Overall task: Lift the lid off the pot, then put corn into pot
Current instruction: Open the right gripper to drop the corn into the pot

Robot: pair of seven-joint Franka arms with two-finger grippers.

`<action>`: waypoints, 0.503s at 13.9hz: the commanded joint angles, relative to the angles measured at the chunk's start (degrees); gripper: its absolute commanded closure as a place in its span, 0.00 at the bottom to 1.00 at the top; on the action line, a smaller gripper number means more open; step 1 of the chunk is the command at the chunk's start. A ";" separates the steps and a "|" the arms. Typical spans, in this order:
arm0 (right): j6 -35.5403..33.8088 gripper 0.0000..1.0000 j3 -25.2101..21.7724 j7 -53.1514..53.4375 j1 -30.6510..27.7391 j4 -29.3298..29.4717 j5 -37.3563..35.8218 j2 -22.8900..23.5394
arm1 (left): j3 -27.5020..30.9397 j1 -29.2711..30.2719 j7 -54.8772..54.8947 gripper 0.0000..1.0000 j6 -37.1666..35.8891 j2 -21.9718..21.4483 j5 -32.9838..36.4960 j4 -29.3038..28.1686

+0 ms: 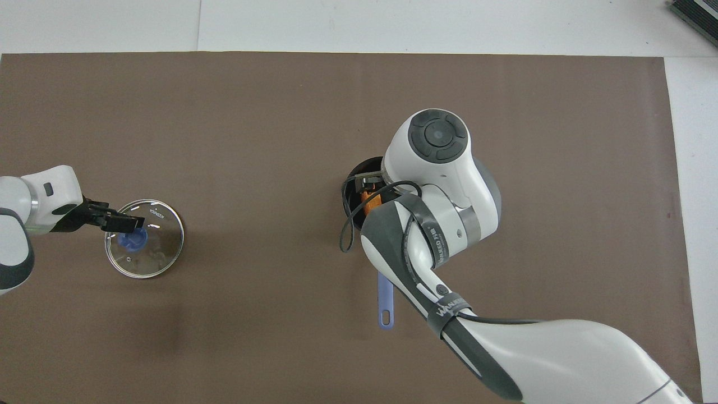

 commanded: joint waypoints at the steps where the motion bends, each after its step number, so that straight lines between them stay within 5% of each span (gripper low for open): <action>1: -4.50 0.00 0.39 -5.29 -4.86 -1.50 0.36 -6.66 | -0.61 -0.59 -6.85 0.00 -2.93 1.60 -0.06 5.80; 7: -15.31 0.00 0.39 -10.55 -12.33 -1.50 -1.92 -16.68 | -0.61 -7.70 -27.32 0.00 -11.97 4.24 13.80 19.42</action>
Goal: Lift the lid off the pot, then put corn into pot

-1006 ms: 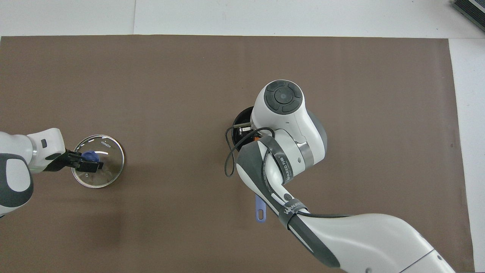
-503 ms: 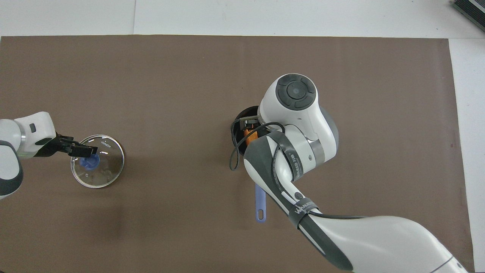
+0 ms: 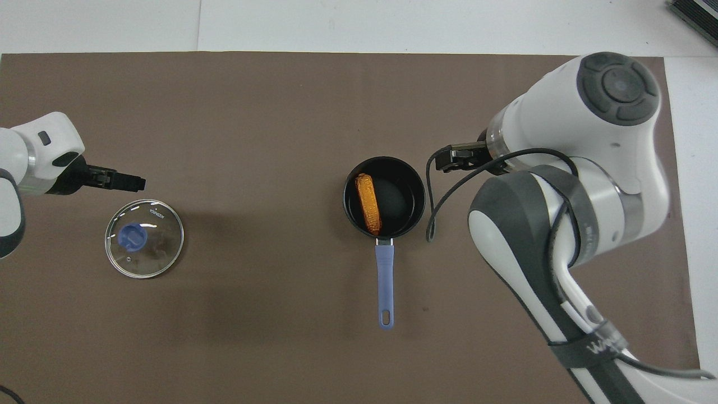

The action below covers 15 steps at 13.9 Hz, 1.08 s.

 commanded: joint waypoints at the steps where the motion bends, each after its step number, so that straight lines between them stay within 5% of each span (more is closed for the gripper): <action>1: -4.64 0.00 0.60 -5.70 -4.28 -1.55 -0.75 -4.79 | 0.66 -4.45 -10.17 0.00 -5.90 2.10 6.74 6.82; 5: -9.48 0.00 0.33 -10.19 -10.00 -1.28 -0.84 -9.71 | 0.57 -5.18 -13.74 0.00 -14.34 2.01 9.49 13.58; 12: -17.40 0.00 0.07 -10.55 -14.76 4.96 0.57 -14.28 | 1.10 -2.71 -13.55 0.00 -22.53 -4.93 8.88 13.86; 15: -18.46 0.00 -1.33 -10.64 -14.76 5.13 0.65 -16.57 | 1.09 -2.71 -14.43 0.00 -26.99 -4.32 5.73 18.23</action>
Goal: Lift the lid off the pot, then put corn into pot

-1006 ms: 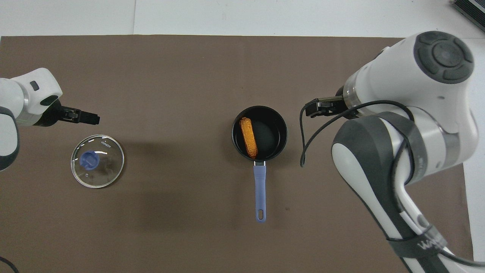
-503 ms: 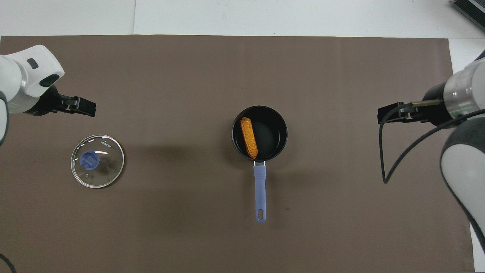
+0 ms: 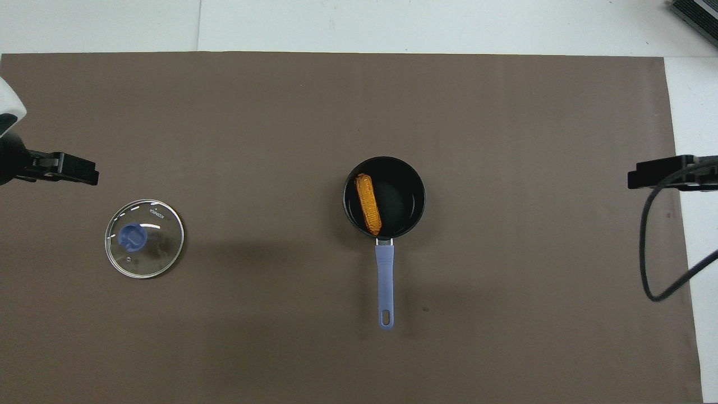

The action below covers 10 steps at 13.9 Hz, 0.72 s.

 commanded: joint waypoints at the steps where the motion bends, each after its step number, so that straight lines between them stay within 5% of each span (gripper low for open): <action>1: -1.25 0.00 -1.15 -1.39 -0.80 -0.13 0.72 -1.81 | -0.16 0.18 -1.17 0.00 -6.54 1.31 -2.35 5.90; 4: -2.83 0.00 -1.60 -7.00 -0.63 -1.01 0.54 -1.90 | -0.33 0.26 -1.43 0.00 -14.72 5.52 -2.27 13.89; 10: -3.27 0.00 -1.51 -7.45 -0.10 -3.03 0.63 -2.87 | -0.33 -0.61 -1.79 0.00 -11.49 5.53 -1.66 12.61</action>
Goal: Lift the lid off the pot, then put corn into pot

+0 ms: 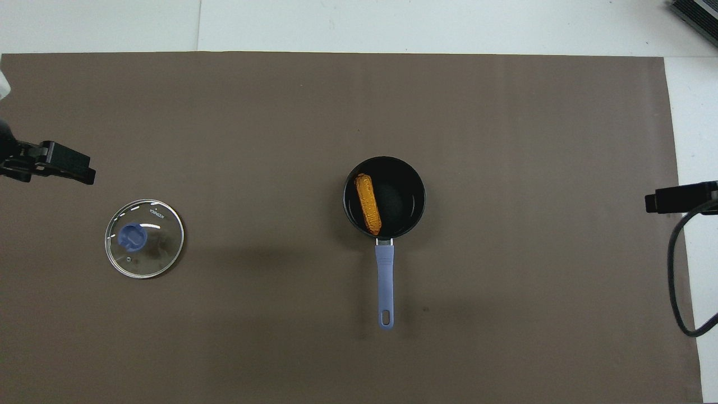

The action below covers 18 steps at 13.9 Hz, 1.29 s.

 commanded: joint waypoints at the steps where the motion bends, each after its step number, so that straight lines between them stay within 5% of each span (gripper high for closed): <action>1: -0.68 0.00 -0.06 -1.53 -0.40 -1.25 0.53 -1.19 | 0.09 -0.24 -0.90 0.00 0.25 0.22 0.12 0.80; 18: -0.76 0.00 0.46 -2.67 -0.13 -2.57 -2.11 -1.46 | 0.26 -0.24 -0.19 0.00 -3.35 0.13 0.91 1.68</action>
